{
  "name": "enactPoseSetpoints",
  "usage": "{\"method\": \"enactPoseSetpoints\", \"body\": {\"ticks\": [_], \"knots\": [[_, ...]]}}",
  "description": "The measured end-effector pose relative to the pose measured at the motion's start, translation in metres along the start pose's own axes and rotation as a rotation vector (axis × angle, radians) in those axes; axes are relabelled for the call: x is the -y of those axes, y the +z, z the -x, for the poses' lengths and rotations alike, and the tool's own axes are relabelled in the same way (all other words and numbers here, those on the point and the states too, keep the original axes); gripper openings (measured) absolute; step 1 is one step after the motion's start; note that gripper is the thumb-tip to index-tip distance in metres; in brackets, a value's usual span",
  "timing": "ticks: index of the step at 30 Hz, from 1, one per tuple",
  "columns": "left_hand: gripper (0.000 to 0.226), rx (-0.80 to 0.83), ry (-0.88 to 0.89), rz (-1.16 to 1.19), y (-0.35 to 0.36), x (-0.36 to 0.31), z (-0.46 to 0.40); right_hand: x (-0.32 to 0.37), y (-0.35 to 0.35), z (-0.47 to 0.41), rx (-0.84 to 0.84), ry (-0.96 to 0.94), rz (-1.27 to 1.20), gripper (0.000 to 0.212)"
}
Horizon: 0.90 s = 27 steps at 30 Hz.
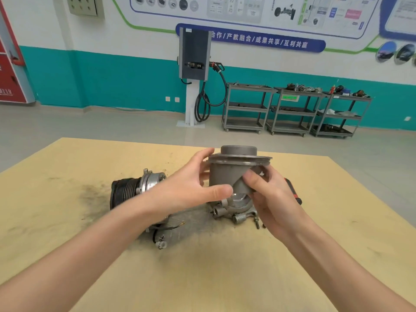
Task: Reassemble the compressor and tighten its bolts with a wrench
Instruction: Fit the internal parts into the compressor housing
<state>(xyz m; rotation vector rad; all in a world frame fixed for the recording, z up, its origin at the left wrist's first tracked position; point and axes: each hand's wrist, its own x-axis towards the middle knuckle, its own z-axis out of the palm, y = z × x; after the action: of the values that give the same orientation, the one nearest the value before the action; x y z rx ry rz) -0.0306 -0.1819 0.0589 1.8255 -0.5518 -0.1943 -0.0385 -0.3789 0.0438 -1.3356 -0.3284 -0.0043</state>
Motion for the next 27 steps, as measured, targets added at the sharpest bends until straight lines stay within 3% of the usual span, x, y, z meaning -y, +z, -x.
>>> {"method": "enactPoseSetpoints", "body": {"ticks": [3, 7, 10, 12, 16, 20, 23, 25, 27], "knots": [[0.133, -0.079, -0.028, 0.16, 0.025, 0.006, -0.008, 0.002, -0.001, -0.006, -0.077, 0.02, -0.044, 0.057], [0.077, -0.139, -0.038, 0.309, 0.039, 0.004, -0.03, 0.005, 0.0, -0.017, -0.146, 0.016, 0.068, 0.06], [0.06, -0.16, -0.032, 0.424, 0.04, 0.005, -0.043, 0.016, -0.005, -0.027, -0.081, 0.032, 0.148, 0.047], [0.056, -0.146, -0.036, 0.541, 0.037, 0.007, -0.047, 0.027, -0.014, -0.034, 0.012, 0.08, 0.18, 0.049], [0.066, -0.068, -0.068, 0.848, 0.022, 0.012, -0.049, 0.057, -0.046, -0.044, 0.3, 0.222, 0.412, 0.052], [0.067, 0.119, -0.122, 1.004, 0.016, 0.015, -0.05, 0.089, -0.069, -0.071, 0.284, 0.192, 0.688, 0.056], [0.065, 0.307, -0.118, 1.085, 0.03, 0.013, -0.05, 0.094, -0.065, -0.09, 0.423, 0.174, 0.614, 0.071], [0.071, 0.382, -0.11, 1.123, 0.042, 0.011, -0.052, 0.091, -0.063, -0.095, 0.546, 0.237, 0.51, 0.092], [0.081, 0.443, -0.102, 1.155, 0.052, 0.012, -0.055, 0.089, -0.065, -0.095, 0.65, 0.285, 0.454, 0.098]]}}
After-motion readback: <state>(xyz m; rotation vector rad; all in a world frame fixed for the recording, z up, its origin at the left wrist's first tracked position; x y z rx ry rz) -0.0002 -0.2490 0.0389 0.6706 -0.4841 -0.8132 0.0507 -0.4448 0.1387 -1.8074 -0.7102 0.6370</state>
